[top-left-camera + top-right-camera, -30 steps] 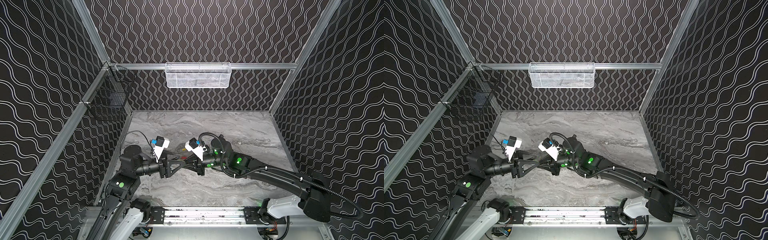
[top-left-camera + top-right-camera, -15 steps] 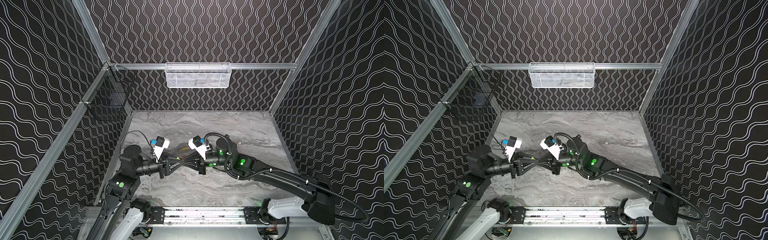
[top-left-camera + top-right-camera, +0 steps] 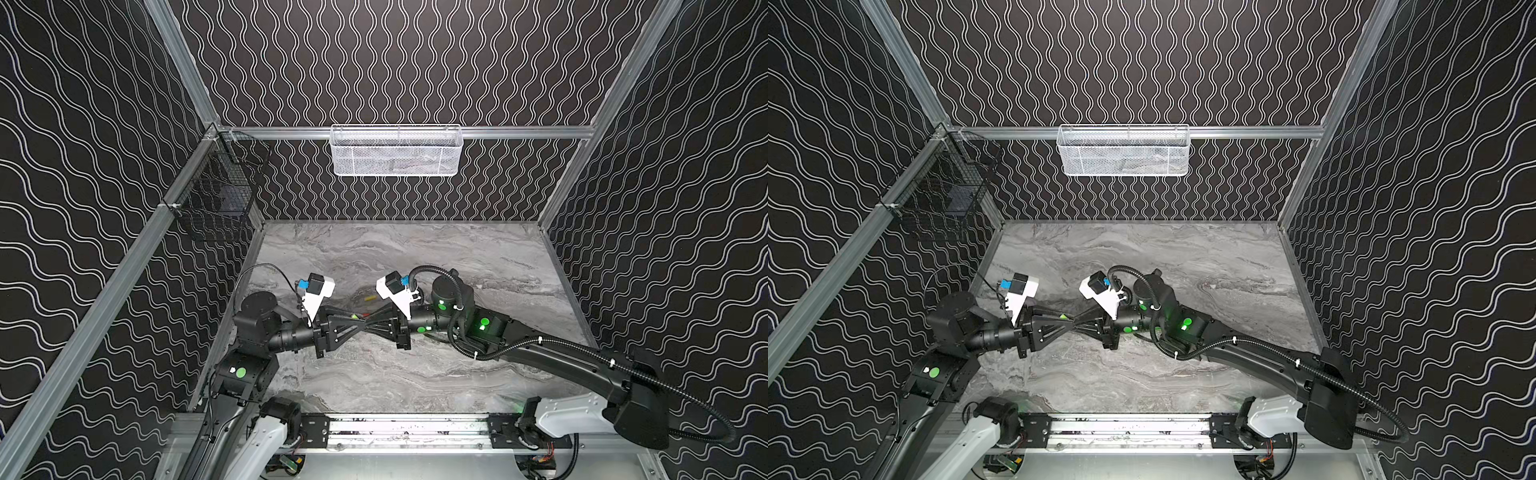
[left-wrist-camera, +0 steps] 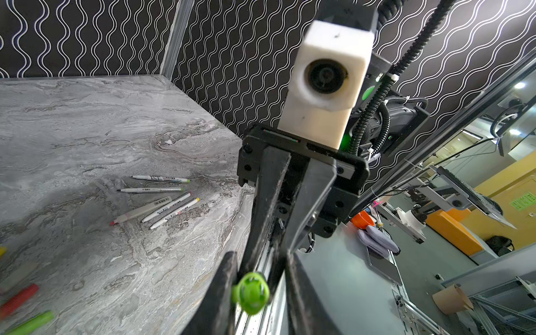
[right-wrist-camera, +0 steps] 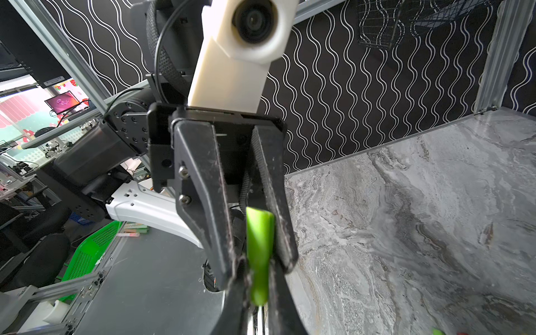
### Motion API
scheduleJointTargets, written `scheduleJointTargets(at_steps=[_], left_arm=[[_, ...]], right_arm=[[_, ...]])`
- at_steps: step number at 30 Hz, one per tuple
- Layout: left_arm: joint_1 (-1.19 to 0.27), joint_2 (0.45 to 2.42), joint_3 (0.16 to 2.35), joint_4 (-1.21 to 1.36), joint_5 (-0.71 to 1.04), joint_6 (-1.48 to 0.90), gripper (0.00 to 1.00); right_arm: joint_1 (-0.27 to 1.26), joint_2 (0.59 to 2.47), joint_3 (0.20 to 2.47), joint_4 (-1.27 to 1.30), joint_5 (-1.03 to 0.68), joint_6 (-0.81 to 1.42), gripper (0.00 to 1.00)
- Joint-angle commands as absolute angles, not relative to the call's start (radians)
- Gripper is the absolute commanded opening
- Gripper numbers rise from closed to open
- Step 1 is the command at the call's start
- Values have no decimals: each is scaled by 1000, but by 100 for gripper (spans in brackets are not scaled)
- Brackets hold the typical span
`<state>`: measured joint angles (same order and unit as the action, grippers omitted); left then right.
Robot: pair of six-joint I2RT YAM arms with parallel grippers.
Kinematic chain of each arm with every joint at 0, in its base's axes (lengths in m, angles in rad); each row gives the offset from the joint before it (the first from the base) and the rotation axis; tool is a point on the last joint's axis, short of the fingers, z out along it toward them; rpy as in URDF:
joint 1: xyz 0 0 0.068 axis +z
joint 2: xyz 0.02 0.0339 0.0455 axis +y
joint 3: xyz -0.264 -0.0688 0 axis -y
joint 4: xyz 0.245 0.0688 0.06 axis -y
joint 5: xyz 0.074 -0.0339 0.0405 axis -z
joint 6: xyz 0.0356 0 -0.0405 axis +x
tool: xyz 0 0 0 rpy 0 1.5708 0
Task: Insert the pens into the pen caps
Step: 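Close the left gripper on the green cap held by the right gripper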
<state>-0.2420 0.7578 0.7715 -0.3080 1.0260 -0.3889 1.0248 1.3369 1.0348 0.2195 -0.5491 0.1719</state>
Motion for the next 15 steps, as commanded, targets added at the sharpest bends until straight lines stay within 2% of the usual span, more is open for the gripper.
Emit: scheduleJointTargets(at_steps=[1, 4, 9, 15], left_arm=[[-232, 752, 771, -261, 986, -408, 8], [-229, 752, 773, -267, 981, -405, 9], [-223, 758, 779, -277, 978, -398, 26], [-212, 756, 777, -273, 984, -400, 29]], right_arm=[[1025, 1342, 1033, 209, -528, 172, 2], [1025, 1341, 1028, 212, -525, 173, 2], [1025, 1336, 1025, 208, -521, 172, 2], [1025, 1331, 1022, 203, -518, 166, 2]])
